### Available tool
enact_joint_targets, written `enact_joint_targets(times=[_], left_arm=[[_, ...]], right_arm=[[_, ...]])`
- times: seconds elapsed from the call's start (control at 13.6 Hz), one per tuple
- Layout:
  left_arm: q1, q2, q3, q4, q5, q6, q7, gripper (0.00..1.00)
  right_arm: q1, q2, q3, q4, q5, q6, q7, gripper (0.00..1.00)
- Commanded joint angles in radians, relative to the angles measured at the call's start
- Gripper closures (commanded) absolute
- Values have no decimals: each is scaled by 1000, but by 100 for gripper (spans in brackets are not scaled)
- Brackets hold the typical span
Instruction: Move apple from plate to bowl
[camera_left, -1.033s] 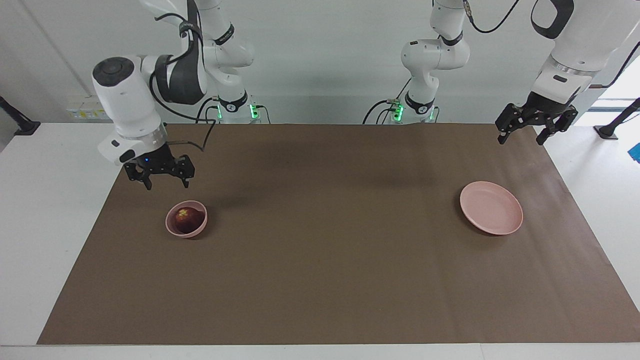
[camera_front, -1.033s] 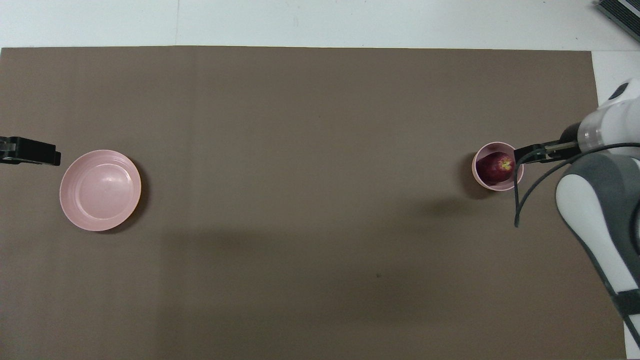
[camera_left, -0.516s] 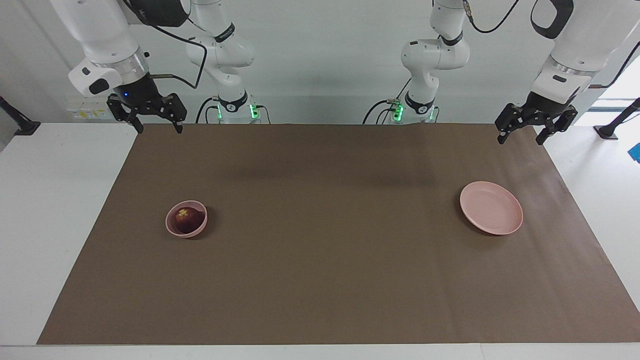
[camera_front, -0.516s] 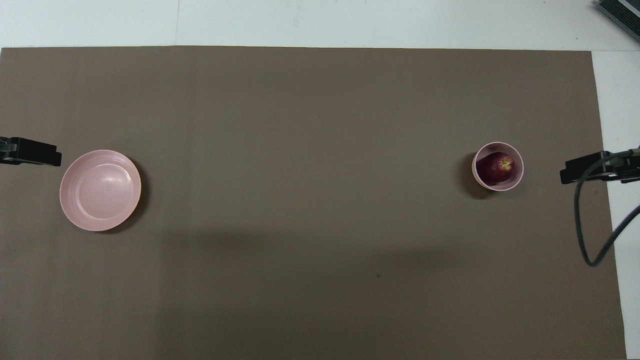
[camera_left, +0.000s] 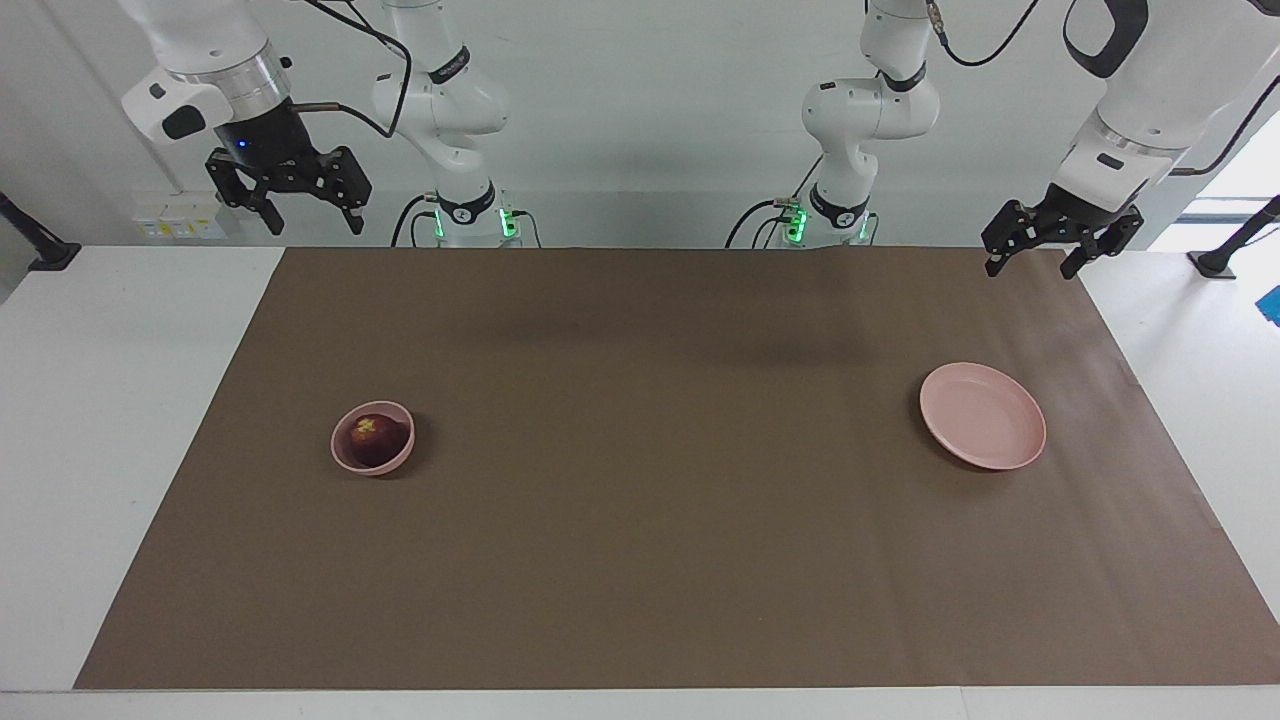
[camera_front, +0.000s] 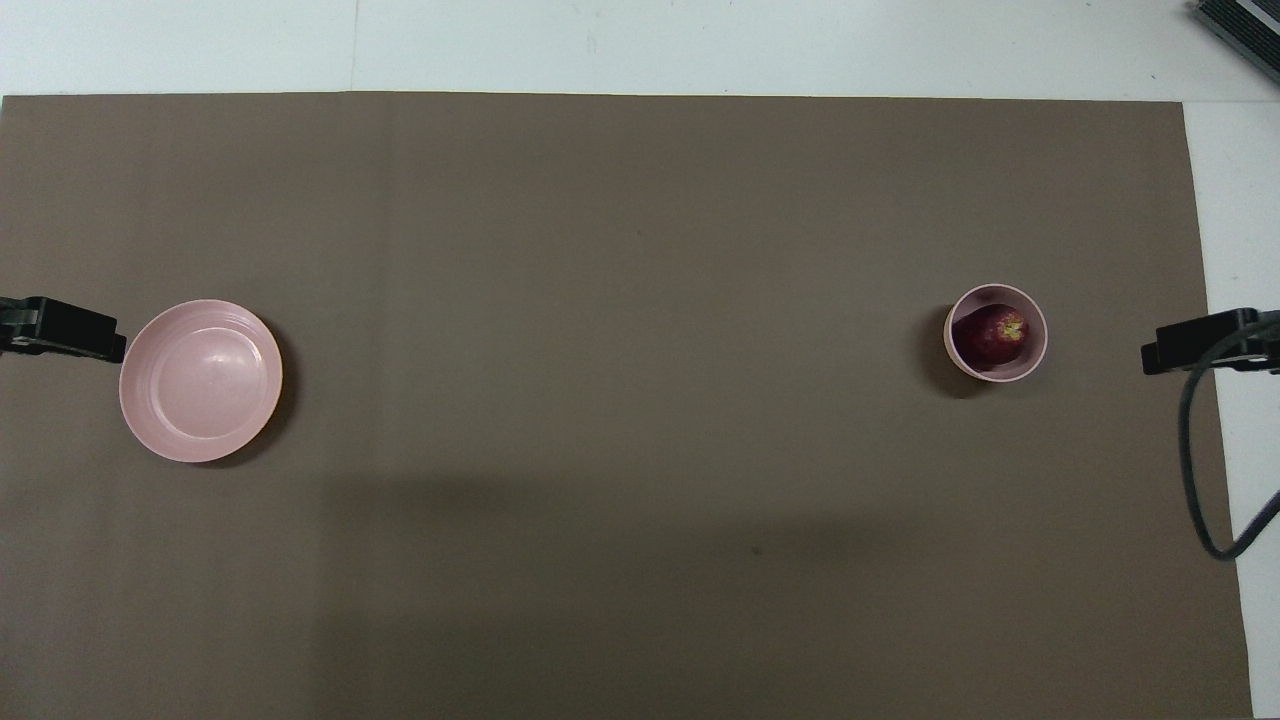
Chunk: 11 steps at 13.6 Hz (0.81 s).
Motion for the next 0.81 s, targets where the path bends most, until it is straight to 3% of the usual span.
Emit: enact_joint_targets(times=[0.0,0.74], left_arm=[[1,39,1,70,0,-40,25,0],[1,34,1,64,-3,-40,33,0]], right_arm=[[-1,-13,6,-11,-35,-6,1,0],[-4,-16,5,-5,-55,-7,-4,0]])
